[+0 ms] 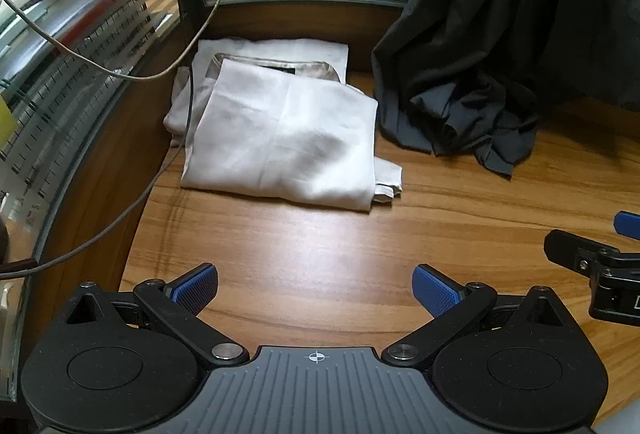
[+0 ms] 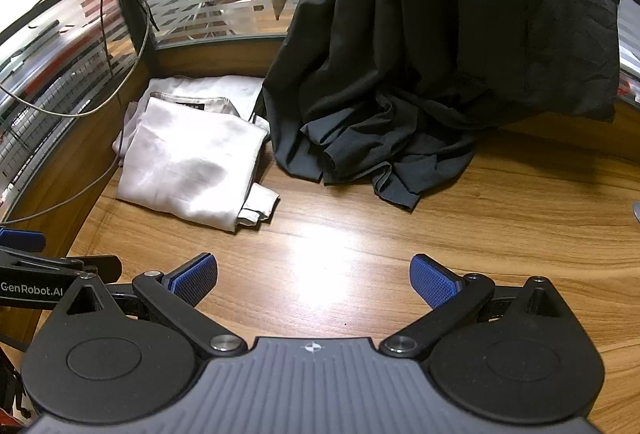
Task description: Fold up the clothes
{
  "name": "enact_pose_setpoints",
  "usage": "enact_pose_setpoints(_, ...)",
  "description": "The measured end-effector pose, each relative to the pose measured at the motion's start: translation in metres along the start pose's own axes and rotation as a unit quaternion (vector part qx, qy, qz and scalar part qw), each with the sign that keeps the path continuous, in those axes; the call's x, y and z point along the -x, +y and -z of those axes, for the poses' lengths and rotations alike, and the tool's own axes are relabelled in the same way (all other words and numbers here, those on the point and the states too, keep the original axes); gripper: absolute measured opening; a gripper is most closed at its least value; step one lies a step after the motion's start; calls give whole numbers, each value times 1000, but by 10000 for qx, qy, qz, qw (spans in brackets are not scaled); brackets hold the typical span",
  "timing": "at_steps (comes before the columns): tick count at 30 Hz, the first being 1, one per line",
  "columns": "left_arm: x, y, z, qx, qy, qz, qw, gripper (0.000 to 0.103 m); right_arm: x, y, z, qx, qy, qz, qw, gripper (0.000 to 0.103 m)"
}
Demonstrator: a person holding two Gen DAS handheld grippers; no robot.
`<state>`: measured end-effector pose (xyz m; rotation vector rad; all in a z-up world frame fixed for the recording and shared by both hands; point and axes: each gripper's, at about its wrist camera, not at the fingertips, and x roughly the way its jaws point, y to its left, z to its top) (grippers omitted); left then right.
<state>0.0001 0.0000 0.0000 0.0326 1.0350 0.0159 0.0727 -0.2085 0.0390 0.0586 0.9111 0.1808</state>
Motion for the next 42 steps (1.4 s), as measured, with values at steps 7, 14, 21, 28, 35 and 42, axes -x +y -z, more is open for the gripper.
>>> enact_pose_setpoints(7,-3,0,-2,-78,48,17,10000,103,-2,-1,-3,-41,-50,34,10000,103)
enact_pose_setpoints(14,-8,0,-4,-128,63,43,9999,103,-8,2,2,-51,-40,61,10000,103)
enact_pose_setpoints(21,-9,1,-6,-165,89,29,9998,103,-10,2,0,-25,2,57,10000,103)
enact_pose_setpoints(28,-9,2,-8,-202,113,19,9997,103,-11,3,-1,-1,45,49,10000,103)
enact_pose_setpoints(35,-10,1,-8,-233,130,19,9996,103,-12,4,-2,-14,76,67,9999,103)
enact_pose_setpoints(42,-10,-4,-10,-325,105,21,9994,103,-14,4,-3,7,116,82,9999,103)
